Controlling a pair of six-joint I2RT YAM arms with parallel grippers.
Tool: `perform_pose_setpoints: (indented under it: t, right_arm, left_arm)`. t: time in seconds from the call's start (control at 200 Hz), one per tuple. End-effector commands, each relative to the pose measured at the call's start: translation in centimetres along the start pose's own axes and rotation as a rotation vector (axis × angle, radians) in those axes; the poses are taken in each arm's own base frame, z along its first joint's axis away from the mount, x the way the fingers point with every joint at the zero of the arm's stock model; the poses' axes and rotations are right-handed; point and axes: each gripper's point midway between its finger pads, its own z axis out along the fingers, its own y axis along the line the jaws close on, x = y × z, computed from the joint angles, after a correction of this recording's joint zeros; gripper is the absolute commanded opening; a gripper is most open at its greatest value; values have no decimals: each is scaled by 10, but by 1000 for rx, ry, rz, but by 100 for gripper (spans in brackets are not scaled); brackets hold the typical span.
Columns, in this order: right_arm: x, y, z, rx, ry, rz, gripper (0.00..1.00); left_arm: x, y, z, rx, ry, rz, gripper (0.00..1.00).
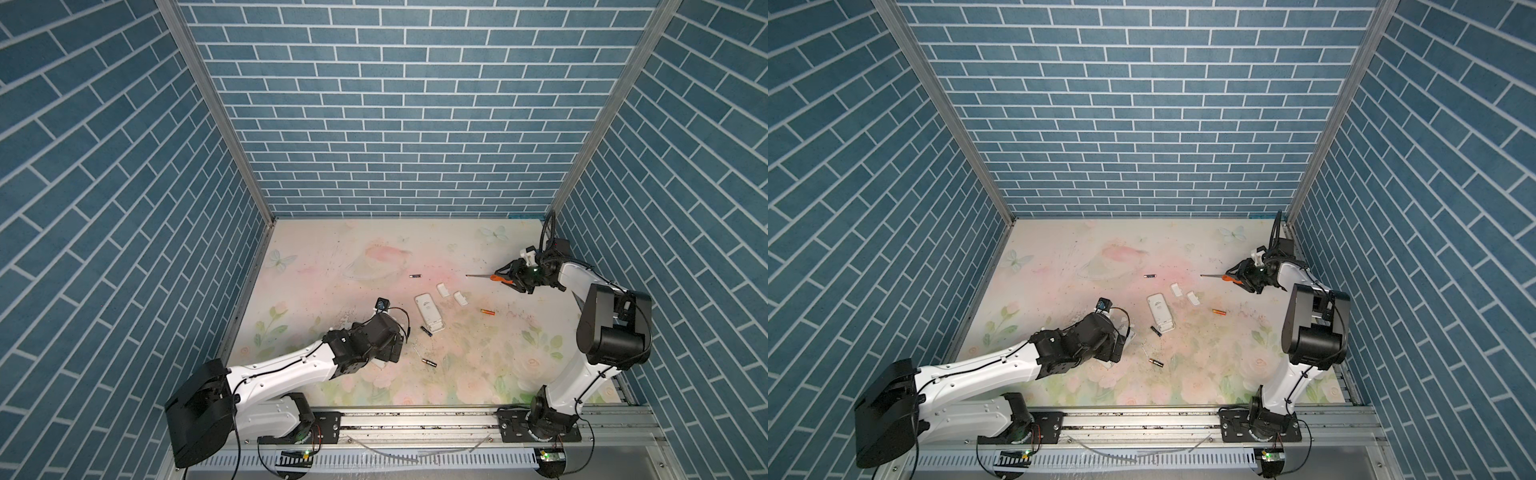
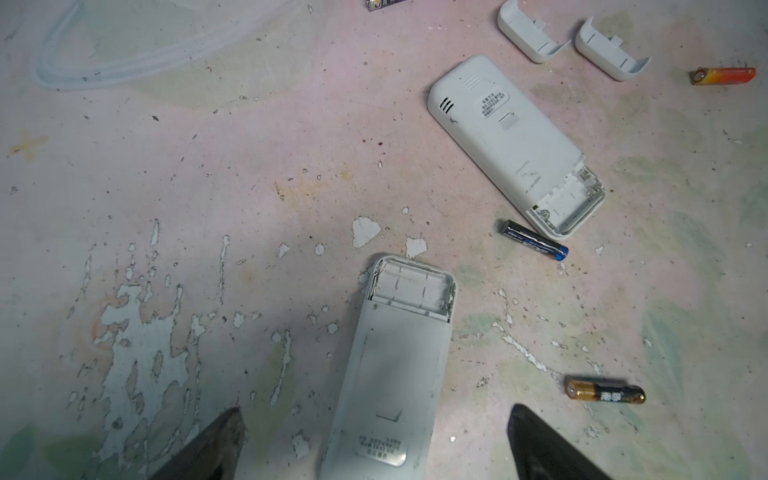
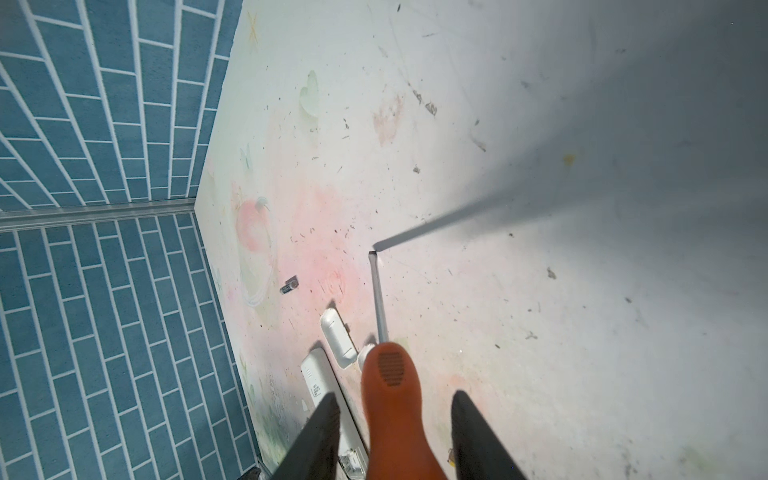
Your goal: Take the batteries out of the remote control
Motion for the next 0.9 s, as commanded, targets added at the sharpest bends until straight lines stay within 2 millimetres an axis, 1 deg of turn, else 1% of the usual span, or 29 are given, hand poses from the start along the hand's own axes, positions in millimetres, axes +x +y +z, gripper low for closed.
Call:
perform_pose_setpoints:
  t: [0.0,0.235,0.525,0.655,0.665,0.685,0.895]
  right_arm:
    - [9,-14,-2,24,-1,-7,46]
    - [21,-34,1,46,4,25,46]
    - [25,-50,5,54,8,54,46]
    - [29,-59,5,80,12,61,46]
    - [29,-60,5,82,12,61,47]
    - [30,-62,5,87,13,63,47]
    - [32,-78,2,159,5,63,51]
  left_arm:
    - [-12,3,-8,-10,-29,9,100]
    - [-22,7,-18,-14,-68,-1,100]
    - [-34,12,-32,-31,-112,5,100]
    - [-34,17,-34,-46,-114,13,100]
    - [-41,14,-37,-39,-128,7,99]
    - [-44,14,-40,-40,-136,5,100]
    - [-55,18,-46,-49,-162,2,100]
